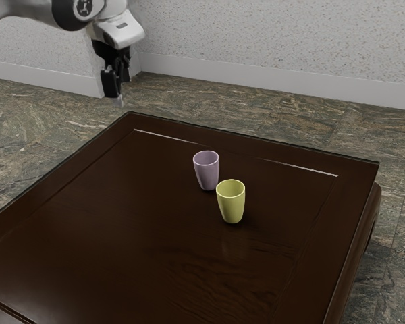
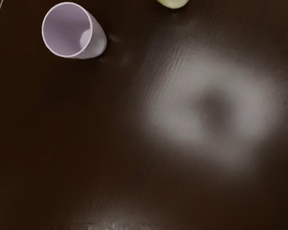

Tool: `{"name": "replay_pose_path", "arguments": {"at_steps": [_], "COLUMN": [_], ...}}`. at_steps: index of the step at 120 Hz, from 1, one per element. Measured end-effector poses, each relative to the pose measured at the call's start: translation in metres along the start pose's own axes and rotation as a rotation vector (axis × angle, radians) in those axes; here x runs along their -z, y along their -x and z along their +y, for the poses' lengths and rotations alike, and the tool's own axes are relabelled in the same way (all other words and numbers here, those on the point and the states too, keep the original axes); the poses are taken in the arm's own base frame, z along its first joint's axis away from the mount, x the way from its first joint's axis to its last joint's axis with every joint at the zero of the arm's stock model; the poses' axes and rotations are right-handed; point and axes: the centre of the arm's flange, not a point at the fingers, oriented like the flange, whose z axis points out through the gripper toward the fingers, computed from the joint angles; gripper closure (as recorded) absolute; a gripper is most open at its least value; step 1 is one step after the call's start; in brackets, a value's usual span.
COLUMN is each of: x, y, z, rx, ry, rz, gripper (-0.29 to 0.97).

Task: Place the left cup onto the right cup

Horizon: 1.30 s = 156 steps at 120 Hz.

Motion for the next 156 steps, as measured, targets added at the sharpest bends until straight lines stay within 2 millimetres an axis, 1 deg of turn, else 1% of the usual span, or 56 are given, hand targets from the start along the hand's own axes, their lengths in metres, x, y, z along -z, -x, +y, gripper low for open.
{"name": "replay_pose_path", "arguments": {"at_steps": [8, 12, 15, 20, 32, 41, 50, 59, 71, 82, 90, 102, 111, 124, 144, 156], "x": [-0.013, -0.017, -0.022, -0.034, -0.079, -0.108, -0.130, -0.150, -0.177, -0.204, -0.219, -0.234, -0.237, -0.240, -0.252, -0.254], "y": [0.031, 0.039, 0.040, 0.035, 0.015, 0.014, 0.012, 0.003, -0.007, -0.008, -0.016, -0.032, -0.042, -0.052, -0.067, -0.079], "z": [-0.014, -0.018, -0.021, -0.025, -0.038, -0.051, -0.065, -0.075, -0.081, -0.086, -0.094, -0.103, -0.108, -0.115, -0.114, -0.110], "rx": [0.064, 0.079, 0.082, 0.078, 0.059, 0.065, 0.068, 0.059, 0.043, 0.036, 0.021, -0.005, -0.023, -0.045, -0.084, -0.112], "ry": [0.023, 0.028, 0.031, 0.041, 0.069, 0.086, 0.092, 0.097, 0.112, 0.127, 0.123, 0.111, 0.097, 0.077, 0.073, 0.067], "rz": [0.001, 0.003, 0.005, 0.003, -0.011, -0.009, -0.002, -0.001, -0.005, -0.013, -0.017, -0.012, -0.004, 0.004, 0.010, 0.013], "gripper": [0.00, 0.00, 0.00, 0.00, 0.00, 0.00, 0.00, 0.00, 0.00, 0.00, 0.00, 0.00, 0.00, 0.00, 0.00, 0.00]}}
